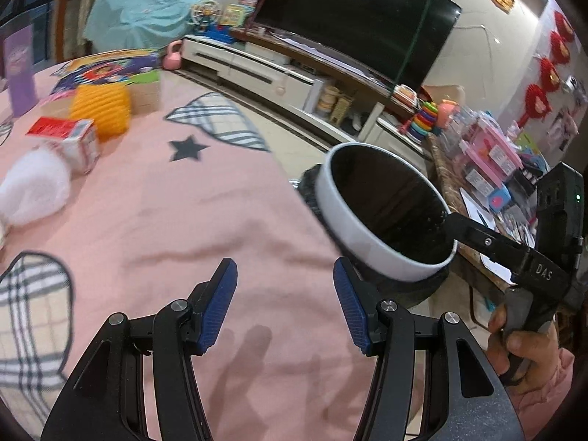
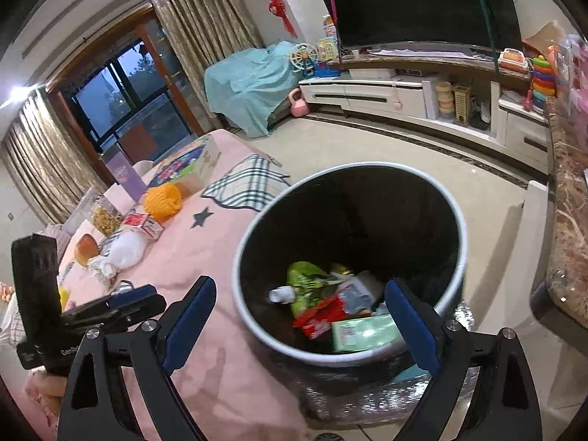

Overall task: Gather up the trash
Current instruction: 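Move both open tools back toward the white tissue and foam net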

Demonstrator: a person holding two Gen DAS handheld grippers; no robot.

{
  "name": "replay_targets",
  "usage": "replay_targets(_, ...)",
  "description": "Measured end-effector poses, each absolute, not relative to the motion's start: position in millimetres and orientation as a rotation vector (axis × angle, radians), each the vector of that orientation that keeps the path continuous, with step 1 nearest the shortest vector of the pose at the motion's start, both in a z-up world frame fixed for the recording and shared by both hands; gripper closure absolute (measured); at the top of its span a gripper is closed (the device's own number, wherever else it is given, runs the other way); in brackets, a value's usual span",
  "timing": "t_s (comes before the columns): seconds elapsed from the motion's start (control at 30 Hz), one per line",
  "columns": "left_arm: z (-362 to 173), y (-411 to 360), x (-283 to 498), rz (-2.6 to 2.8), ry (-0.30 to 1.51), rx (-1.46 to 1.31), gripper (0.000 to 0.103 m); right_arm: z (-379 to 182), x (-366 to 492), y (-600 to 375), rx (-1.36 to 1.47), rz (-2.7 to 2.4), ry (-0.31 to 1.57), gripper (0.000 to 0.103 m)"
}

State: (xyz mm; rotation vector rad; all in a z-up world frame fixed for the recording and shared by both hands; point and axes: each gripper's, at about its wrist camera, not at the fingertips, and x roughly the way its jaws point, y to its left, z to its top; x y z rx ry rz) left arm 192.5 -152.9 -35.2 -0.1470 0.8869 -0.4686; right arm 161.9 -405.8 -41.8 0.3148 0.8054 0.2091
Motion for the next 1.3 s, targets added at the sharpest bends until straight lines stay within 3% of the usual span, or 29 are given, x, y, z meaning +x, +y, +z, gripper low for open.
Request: replay_targets(1.3, -65.9, 49.2, 142.6, -0.099, 0.84, -0.319, 0.043, -76.8, 167.8, -198.4, 0.309, 0.457, 0.893, 0.009)
